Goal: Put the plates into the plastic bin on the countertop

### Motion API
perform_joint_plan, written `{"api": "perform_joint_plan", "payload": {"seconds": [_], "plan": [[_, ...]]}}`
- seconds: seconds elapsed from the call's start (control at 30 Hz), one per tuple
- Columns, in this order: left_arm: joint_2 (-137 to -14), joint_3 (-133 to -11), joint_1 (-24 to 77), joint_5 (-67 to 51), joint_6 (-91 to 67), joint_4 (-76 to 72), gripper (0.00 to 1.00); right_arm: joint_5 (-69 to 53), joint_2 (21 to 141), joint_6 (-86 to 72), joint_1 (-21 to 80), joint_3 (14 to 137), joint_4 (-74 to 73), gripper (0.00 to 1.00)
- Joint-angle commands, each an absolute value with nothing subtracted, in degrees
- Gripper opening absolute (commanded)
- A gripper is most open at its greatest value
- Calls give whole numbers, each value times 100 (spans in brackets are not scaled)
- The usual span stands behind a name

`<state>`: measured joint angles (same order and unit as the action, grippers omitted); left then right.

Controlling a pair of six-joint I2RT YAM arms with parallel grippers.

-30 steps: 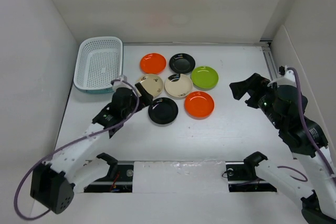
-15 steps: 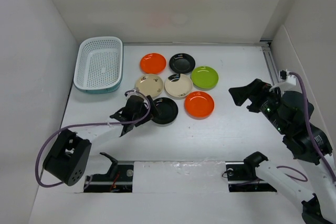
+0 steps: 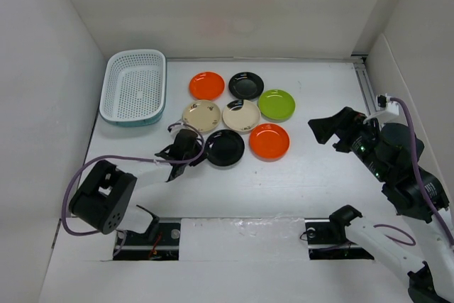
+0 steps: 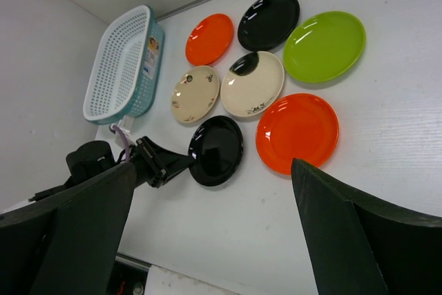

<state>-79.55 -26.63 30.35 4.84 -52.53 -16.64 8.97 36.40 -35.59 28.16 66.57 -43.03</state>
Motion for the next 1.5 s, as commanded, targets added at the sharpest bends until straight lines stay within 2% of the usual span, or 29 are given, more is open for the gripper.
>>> {"api": "perform_joint_plan", "payload": {"seconds": [0.0, 0.03, 0.1, 0.37, 0.57, 0.7, 0.73, 0.87, 1.1, 1.3, 1.47], "plan": [[-8068, -2619, 3050, 764, -5326, -1055, 5, 905, 3621, -3560, 2848, 6645, -4078, 100], [-8007, -2619, 3050, 765, -5326, -950, 0, 905, 3621, -3560, 2848, 6645, -4078, 100], [-7850, -2733, 3050, 765, -5326, -844, 0, 905, 3621, -3560, 2848, 6645, -4078, 100], [-5979, -3541, 3050, 765, -4940, 332, 0, 905, 3621, -3612, 2848, 6645, -4026, 100], [-5888, -4771, 2725, 765, -4518, 940, 0, 853, 3621, -3612, 2848, 6592, -3920, 100], [-6249, -5588, 2374, 1125, -4377, 1327, 0, 853, 3621, -3665, 2848, 6592, -3920, 100], [-6475, -5773, 2034, 1177, -4377, 1379, 0, 853, 3621, -3665, 2848, 6592, -3920, 100], [-7285, -6626, 717, 449, -4377, 1450, 0, 800, 3621, -3665, 2848, 6592, -3920, 100], [-8559, -7724, -727, -1, -4772, 915, 0, 537, 3568, -3665, 2900, 6425, -3806, 100], [-10638, -9718, -1160, 332, -4764, 1615, 0, 264, 3454, -3718, 2900, 6311, -3744, 100], [-11899, -11108, -1380, 264, -4755, 2092, 0, -35, 3454, -3718, 2900, 6363, -3691, 100]]}}
